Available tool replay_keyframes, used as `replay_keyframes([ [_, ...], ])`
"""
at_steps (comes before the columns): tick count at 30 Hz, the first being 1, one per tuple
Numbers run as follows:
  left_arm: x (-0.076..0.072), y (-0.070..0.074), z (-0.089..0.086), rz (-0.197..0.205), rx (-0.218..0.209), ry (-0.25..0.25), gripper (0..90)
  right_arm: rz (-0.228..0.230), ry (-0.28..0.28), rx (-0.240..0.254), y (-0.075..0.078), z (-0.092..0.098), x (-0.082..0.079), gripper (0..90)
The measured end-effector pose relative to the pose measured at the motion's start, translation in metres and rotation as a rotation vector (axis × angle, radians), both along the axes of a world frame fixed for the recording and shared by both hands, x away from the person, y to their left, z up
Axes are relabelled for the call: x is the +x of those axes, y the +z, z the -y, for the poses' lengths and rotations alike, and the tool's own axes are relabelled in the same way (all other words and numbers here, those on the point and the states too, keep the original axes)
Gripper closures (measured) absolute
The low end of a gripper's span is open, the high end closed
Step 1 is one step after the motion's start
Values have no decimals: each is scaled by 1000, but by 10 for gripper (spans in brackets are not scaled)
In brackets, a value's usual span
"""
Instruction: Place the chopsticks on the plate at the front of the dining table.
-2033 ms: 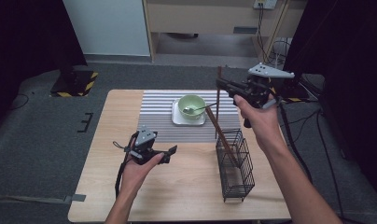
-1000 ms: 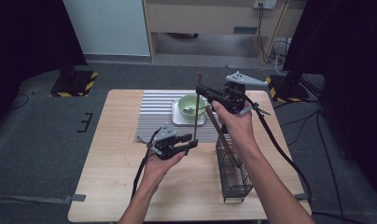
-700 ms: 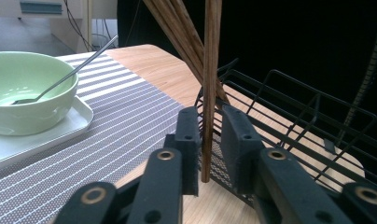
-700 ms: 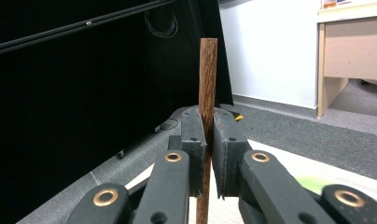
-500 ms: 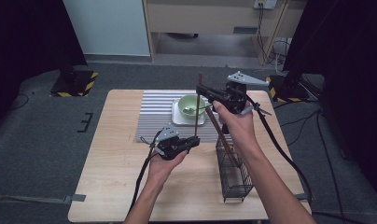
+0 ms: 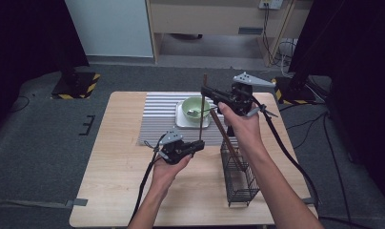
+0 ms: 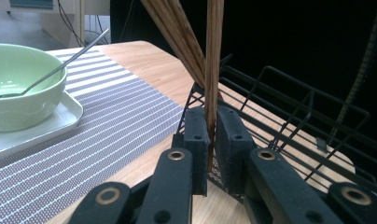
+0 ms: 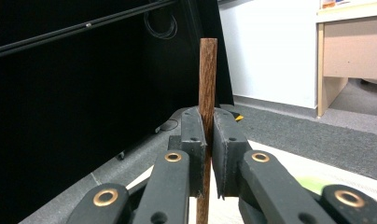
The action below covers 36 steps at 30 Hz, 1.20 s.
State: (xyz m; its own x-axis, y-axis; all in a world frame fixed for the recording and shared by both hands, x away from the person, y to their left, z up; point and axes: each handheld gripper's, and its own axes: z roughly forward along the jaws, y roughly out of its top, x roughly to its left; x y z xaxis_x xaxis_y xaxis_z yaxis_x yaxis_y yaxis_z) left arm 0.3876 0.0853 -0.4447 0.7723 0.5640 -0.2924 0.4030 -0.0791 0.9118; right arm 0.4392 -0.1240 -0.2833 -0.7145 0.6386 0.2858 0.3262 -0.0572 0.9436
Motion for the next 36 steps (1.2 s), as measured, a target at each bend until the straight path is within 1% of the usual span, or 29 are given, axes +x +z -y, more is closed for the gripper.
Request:
replay_keyframes([
  [3, -1, -1, 0, 3, -1, 0, 854, -1, 1, -6, 0, 0, 0, 842],
  [6, -1, -1, 0, 10, 3, -3, 856, -2, 3, -8, 0, 0, 0, 842],
  [14, -1, -1, 0, 9, 9, -2, 860, 1, 9, -13, 0, 1, 0, 834],
  [15, -2, -1, 0, 11, 12, -3, 860, 4, 15, -16, 0, 1, 0, 816],
  [18, -1, -1, -1, 14, 15, -1, 861, 12, 5, -37, 0, 1, 0, 694],
  [20, -1, 0, -2, 14, 17, 2, 861, 22, -2, -52, 0, 2, -1, 644],
  [24, 0, 0, -3, 17, 22, 10, 861, 51, -11, -83, 1, 4, -6, 562],
  [25, 0, 0, -3, 17, 22, 10, 861, 51, -11, -83, 1, 4, -6, 562],
  [26, 0, 0, -4, 20, 23, 14, 861, 74, -21, -114, 1, 6, -10, 507],
  [28, 0, 1, -6, 22, 24, 18, 861, 86, -32, -131, 0, 8, -12, 469],
  [29, 0, 1, -7, 23, 24, 20, 861, 97, -54, -150, -1, 11, -15, 411],
  [30, 0, 1, -8, 24, 25, 23, 861, 108, -78, -171, -2, 13, -16, 371],
  [31, 0, 2, -9, 25, 26, 25, 861, 119, -94, -191, -3, 17, -17, 361],
  [33, 0, 2, -12, 26, 26, 32, 861, 135, -120, -212, -6, 23, -18, 324],
  [35, 0, 3, -15, 25, 26, 44, 862, 132, -151, -212, -8, 32, -19, 299],
  [36, -1, 4, -17, 25, 19, 51, 861, 132, -175, -217, -10, 39, -19, 281],
])
